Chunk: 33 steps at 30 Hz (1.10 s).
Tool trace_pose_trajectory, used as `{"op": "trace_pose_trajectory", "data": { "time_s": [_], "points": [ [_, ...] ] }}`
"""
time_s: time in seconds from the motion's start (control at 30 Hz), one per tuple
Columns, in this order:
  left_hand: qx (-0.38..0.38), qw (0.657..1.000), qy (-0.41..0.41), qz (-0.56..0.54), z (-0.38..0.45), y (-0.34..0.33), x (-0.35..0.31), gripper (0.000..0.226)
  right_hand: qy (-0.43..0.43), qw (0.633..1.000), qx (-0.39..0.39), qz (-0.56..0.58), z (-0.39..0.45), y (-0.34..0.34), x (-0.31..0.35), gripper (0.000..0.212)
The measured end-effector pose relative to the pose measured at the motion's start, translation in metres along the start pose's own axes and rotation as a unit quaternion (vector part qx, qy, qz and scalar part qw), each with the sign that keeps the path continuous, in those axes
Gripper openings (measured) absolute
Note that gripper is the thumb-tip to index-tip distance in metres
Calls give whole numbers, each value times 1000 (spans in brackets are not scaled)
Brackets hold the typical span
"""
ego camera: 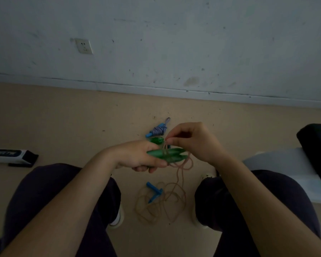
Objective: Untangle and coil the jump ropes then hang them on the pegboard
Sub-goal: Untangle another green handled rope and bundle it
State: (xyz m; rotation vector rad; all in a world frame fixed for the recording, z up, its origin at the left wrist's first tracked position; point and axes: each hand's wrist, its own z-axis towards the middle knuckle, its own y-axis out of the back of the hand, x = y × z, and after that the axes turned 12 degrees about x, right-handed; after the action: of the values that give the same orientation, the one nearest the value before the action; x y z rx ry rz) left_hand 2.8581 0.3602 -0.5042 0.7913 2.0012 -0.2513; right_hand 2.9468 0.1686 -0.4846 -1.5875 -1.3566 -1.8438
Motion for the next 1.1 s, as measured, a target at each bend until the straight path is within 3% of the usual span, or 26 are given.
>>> {"op": "trace_pose_trajectory", "data": {
  "time_s": [0.13, 0.3, 0.47, 0.83, 0.93, 1.1],
  "points": [
    [31, 997, -40, -50, 5, -6, -5, 8, 9, 1000, 23, -15, 2, -5, 0, 8],
    [3, 995, -52, -81, 9, -10, -4, 39, 24, 999, 25, -12, 1, -7, -2, 11],
    [-56, 989, -65, -118, 9, -4, -1, 24, 36, 998, -7, 46, 2, -3, -3, 13],
    [-98, 961, -131, -223, -2, 3, -3, 27, 31, 994, 77, 71, -3, 4, -7, 42],
    [-120, 956, -129, -234, -1, 2, -4, 35, 30, 997, 57, 51, -3, 4, -7, 40],
    [-99, 966, -90, -220, 5, -6, -4, 27, 15, 998, 53, 23, -1, 2, -10, 33]
  ]
}}
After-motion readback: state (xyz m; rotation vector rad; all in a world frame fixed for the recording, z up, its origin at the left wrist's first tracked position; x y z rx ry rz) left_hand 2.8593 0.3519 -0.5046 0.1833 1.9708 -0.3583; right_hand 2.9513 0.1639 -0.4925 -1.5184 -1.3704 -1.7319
